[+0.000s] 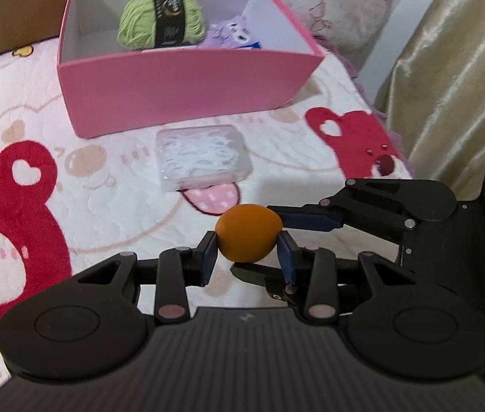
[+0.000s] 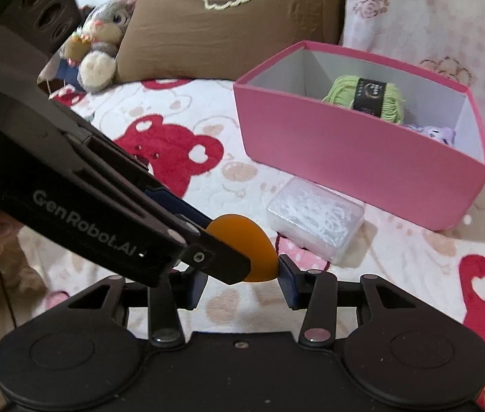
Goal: Organize objects
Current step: 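Lift the orange sponge with the left gripper and carry it over the box, then lower the orange sponge into the box beside the plush and release, then withdraw the left tool and move it toward the clear hair-tie box, then close the left gripper on the clear plastic hair-tie box, then lift the clear hair-tie box with the left gripper and carry it over the box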
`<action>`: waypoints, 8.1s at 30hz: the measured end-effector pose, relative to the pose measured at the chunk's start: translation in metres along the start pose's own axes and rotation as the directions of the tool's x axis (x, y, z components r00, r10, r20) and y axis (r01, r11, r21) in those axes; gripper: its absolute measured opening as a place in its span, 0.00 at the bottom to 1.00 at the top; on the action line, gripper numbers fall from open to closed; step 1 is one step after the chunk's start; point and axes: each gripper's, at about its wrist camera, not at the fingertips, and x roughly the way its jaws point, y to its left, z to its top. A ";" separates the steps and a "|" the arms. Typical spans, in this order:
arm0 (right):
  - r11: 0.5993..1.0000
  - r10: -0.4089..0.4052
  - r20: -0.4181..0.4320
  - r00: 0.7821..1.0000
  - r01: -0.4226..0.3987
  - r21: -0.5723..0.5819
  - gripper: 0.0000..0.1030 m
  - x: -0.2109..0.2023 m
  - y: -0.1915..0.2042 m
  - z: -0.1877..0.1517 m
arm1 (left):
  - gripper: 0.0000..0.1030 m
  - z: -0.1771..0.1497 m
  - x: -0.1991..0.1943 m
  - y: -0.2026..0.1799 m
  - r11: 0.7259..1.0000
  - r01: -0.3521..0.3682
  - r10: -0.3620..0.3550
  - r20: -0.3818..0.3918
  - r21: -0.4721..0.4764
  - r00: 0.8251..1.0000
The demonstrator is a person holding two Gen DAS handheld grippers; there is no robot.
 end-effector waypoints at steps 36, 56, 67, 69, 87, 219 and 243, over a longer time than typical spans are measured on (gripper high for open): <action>0.997 -0.080 0.094 0.992 0.079 0.016 0.48 -0.093 -0.065 0.111 | 0.35 0.151 -0.064 -0.054 0.996 0.088 -0.088 0.024 -0.005 0.996; 0.973 -0.103 0.033 0.994 0.094 0.209 0.48 0.015 -0.164 0.155 | 0.34 0.223 0.043 0.018 0.978 0.139 -0.121 0.123 -0.156 0.985; 0.971 -0.151 -0.086 0.985 0.164 0.176 0.48 0.089 -0.176 0.154 | 0.34 0.223 0.108 0.059 0.959 0.108 -0.089 0.081 -0.261 0.993; 0.968 -0.150 -0.094 0.984 0.166 0.191 0.50 0.095 -0.179 0.152 | 0.34 0.222 0.115 0.064 0.953 0.115 -0.095 0.084 -0.281 0.992; 0.972 -0.162 0.011 0.987 0.158 0.175 0.58 0.035 -0.154 0.133 | 0.48 0.209 0.055 0.029 0.989 -0.066 0.079 0.095 -0.135 0.992; 0.987 -0.158 0.072 0.985 0.155 0.043 0.68 0.091 -0.038 -0.022 | 0.56 0.031 0.089 0.065 0.992 -0.043 0.055 0.096 -0.120 0.994; 0.990 -0.136 -0.040 0.990 0.134 -0.043 0.68 -0.011 -0.001 -0.006 | 0.56 0.011 0.005 0.008 0.999 -0.016 0.016 -0.007 -0.049 1.000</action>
